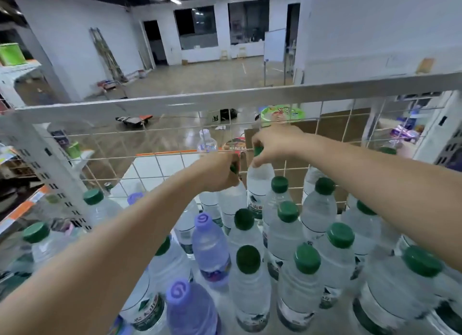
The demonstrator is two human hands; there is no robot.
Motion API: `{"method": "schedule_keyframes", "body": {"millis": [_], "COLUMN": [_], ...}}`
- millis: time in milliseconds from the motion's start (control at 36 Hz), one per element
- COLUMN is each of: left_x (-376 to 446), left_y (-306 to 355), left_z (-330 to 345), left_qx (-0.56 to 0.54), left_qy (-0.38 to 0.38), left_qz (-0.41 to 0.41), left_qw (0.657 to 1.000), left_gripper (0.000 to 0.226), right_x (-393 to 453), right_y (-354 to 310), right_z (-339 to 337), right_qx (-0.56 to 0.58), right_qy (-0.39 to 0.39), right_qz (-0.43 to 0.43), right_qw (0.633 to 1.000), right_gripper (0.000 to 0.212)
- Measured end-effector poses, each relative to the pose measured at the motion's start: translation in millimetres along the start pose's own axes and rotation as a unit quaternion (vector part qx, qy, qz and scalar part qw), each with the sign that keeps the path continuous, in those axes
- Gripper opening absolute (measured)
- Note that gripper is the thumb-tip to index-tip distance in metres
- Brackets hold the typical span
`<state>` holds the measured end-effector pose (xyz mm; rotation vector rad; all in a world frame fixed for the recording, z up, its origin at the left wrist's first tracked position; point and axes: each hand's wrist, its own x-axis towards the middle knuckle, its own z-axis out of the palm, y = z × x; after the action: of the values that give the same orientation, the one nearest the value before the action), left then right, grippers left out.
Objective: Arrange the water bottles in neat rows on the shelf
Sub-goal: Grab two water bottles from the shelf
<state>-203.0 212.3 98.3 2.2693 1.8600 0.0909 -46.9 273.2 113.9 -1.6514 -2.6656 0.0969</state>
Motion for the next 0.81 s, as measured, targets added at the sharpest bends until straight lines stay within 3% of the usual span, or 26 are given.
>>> {"method": "schedule_keyframes", "body": {"millis": [139, 333, 500, 694, 806], "left_x": [5, 3, -15, -50, -78], "left_y": [-6, -6, -4, -4, -5], "left_z": [12, 14, 9, -8, -18], "left_qx": [0.028, 0.053, 0.011, -0.029, -0.018], "left_qy": [-0.042, -0.053, -0.06, 0.019, 0.043], "left_qz": [0.022, 0.032, 0.014, -0.047, -0.066], "left_qw": [0.998, 0.997, 0.998, 0.998, 0.997], "left_gripper": [0.012, 0.017, 0.038, 0.042, 0.035], "right_x": [3, 3, 2, -15, -31], "right_y": [6, 11, 3, -11, -30], "right_z": [14, 22, 22, 8, -3], "right_qx": [-0.009, 0.078, 0.115, -0.02, 0.021], "right_qy": [-0.081, -0.103, -0.135, -0.048, 0.014], "right_qz": [0.028, 0.055, 0.047, 0.006, -0.053], "right_qw": [0.996, 0.99, 0.983, 0.999, 0.998], "right_gripper": [0.028, 0.03, 0.033, 0.041, 0.034]}}
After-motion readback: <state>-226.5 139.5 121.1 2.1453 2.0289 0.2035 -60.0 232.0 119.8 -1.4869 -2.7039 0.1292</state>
